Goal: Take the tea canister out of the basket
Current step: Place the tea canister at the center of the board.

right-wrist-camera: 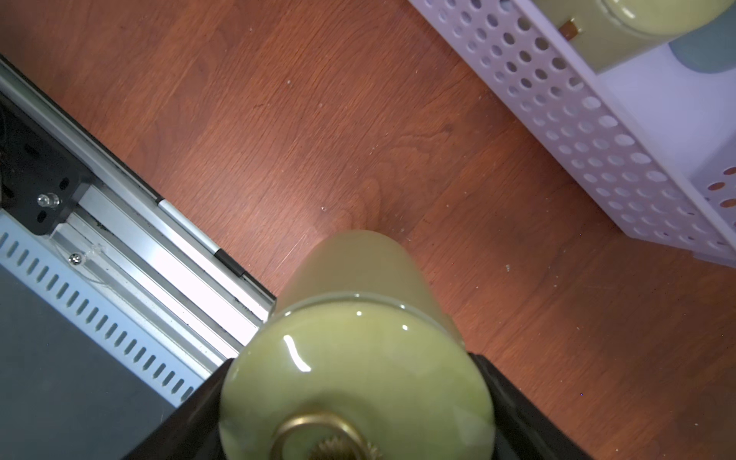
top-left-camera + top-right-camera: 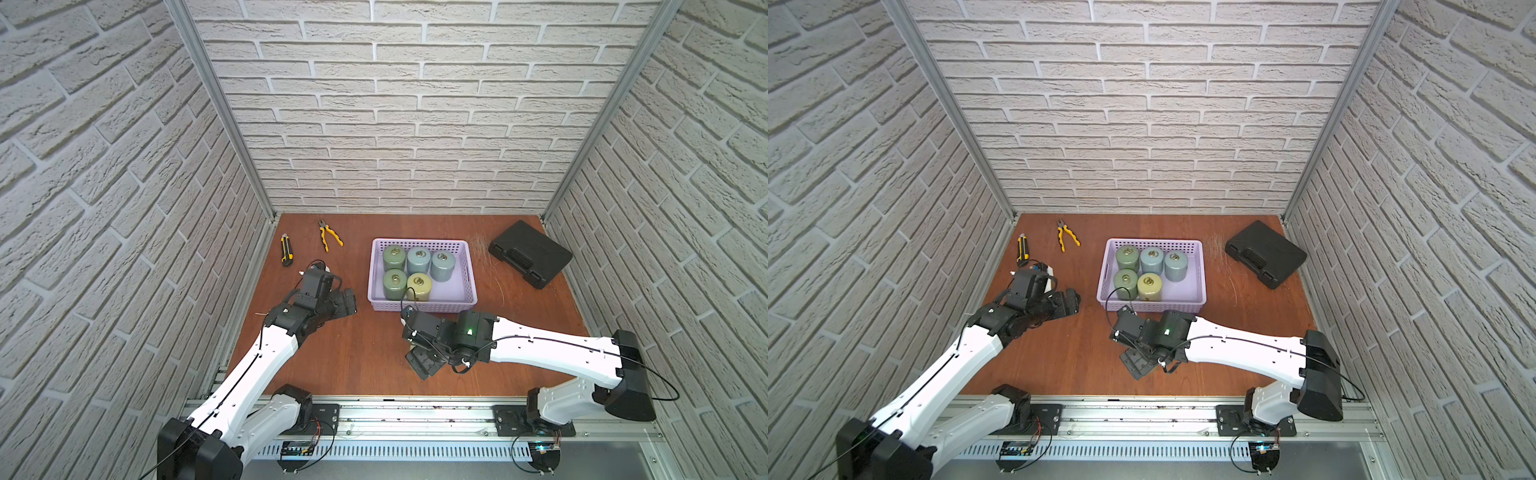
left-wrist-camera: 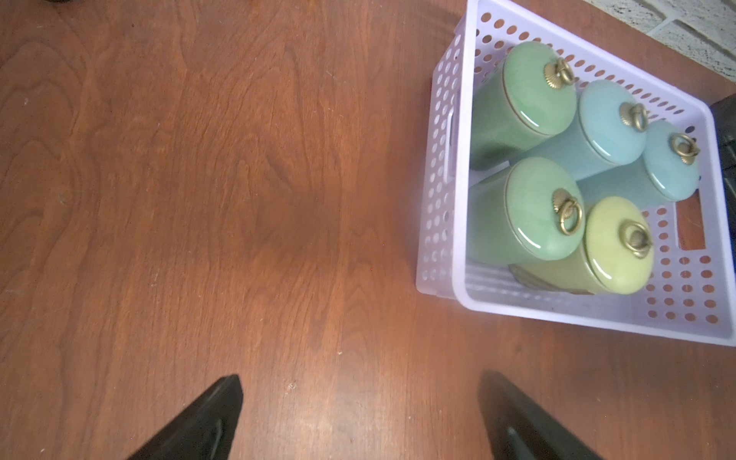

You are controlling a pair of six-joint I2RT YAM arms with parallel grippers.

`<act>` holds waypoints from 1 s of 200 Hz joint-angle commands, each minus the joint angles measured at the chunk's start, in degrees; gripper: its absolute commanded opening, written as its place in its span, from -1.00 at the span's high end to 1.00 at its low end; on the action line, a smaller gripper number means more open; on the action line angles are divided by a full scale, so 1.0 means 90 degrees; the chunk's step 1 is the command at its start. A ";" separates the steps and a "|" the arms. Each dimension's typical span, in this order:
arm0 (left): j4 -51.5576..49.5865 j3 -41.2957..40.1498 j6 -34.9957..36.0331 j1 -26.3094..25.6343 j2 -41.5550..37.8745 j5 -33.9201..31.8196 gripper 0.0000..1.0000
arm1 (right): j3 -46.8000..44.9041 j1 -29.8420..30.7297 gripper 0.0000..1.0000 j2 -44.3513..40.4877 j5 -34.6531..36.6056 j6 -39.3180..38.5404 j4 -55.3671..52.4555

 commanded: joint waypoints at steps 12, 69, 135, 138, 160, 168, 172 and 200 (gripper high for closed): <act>-0.0197 0.0022 -0.0060 0.0052 -0.0113 0.0072 -0.96 | -0.0095 0.0284 0.19 -0.0055 0.0261 0.0336 0.0537; -0.0368 0.0010 -0.0065 0.0059 -0.0192 0.0105 -0.96 | -0.0439 0.0487 0.19 0.0068 0.0265 0.0526 0.0878; -0.0474 -0.0015 -0.0035 0.0074 -0.0287 0.0170 -0.96 | -0.0682 0.0610 0.19 0.0208 0.0308 0.0747 0.1073; -0.0472 -0.0016 -0.0044 0.0074 -0.0288 0.0167 -0.97 | -0.0691 0.0615 0.19 0.0209 0.0304 0.0743 0.1089; -0.0456 -0.0042 -0.0063 0.0075 -0.0288 0.0180 -0.96 | -0.0781 0.0622 0.19 0.0219 0.0282 0.0781 0.1169; -0.0450 -0.0036 -0.0065 0.0081 -0.0288 0.0192 -0.96 | -0.0818 0.0627 0.19 0.0223 0.0267 0.0796 0.1198; -0.0449 -0.0040 -0.0065 0.0079 -0.0283 0.0189 -0.96 | -0.0839 0.0625 0.18 0.0228 0.0272 0.0805 0.1212; -0.0449 -0.0017 -0.0046 0.0084 -0.0257 0.0195 -0.96 | -0.0938 0.0625 0.19 0.0267 0.0243 0.0835 0.1300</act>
